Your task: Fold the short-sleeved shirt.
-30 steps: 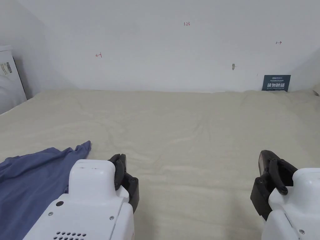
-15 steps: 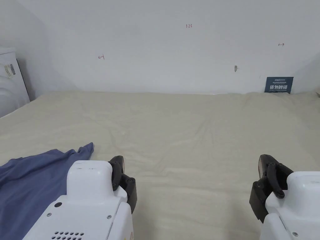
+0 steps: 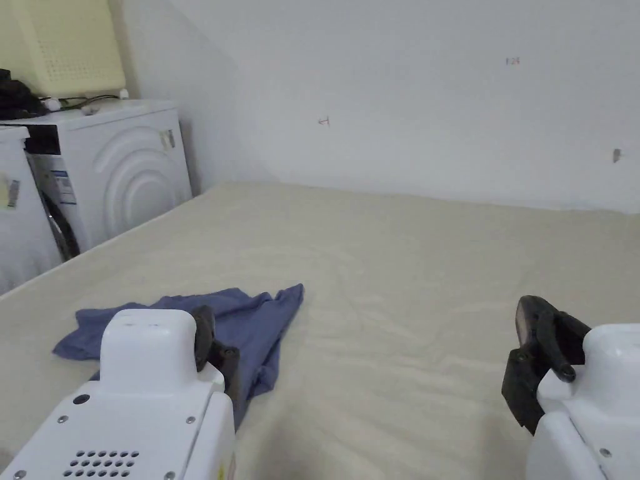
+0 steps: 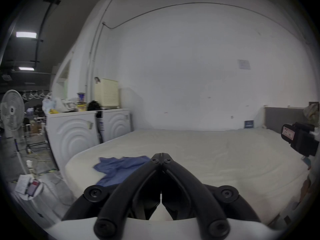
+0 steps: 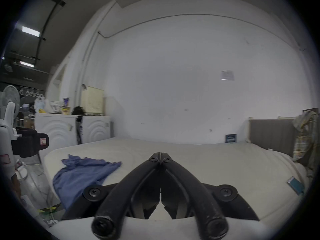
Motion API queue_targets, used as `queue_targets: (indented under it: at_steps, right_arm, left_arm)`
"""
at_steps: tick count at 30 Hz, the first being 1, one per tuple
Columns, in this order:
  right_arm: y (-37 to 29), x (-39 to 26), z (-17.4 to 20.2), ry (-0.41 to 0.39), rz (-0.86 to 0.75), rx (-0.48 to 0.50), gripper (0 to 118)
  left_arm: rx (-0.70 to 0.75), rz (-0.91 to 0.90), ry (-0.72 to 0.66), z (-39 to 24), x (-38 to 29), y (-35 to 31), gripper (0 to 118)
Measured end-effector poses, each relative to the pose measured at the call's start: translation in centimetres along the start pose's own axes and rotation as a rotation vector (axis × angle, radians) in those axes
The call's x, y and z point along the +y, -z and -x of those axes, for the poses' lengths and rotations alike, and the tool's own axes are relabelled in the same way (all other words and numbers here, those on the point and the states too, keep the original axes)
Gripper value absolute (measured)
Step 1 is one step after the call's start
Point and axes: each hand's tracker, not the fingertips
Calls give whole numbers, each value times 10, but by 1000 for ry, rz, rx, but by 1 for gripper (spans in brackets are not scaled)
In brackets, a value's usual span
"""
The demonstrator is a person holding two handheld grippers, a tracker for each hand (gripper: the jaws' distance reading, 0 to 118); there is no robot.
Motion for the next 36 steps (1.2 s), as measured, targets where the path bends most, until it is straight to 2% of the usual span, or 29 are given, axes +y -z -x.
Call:
queue_targets:
  at_steps: [3, 6, 12, 17, 23, 32, 36]
  right_arm:
    - [13, -1, 30, 5, 7, 110, 0]
    - [20, -4, 62, -32, 15, 210, 0]
    - [26, -8, 101, -17, 39, 322, 0]
    - [28, -14, 114, -37, 66, 350, 0]
    - [38, -23, 112, -48, 120, 355, 0]
    - [73, -47, 108, -62, 238, 329, 0]
    - [94, -59, 107, -41, 300, 341, 0]
  left_arm:
    - [114, 15, 51, 25, 0, -9, 0]
    - [205, 24, 30, 51, 0, -20, 0]
    - [283, 47, 13, 76, -3, -29, 0]
    - [267, 82, 12, 76, -9, -21, 0]
    - [190, 181, -21, 74, -26, 18, 0]
    - [73, 463, -127, 97, -77, 141, 0]
    - [102, 555, -97, 105, -101, 198, 0]
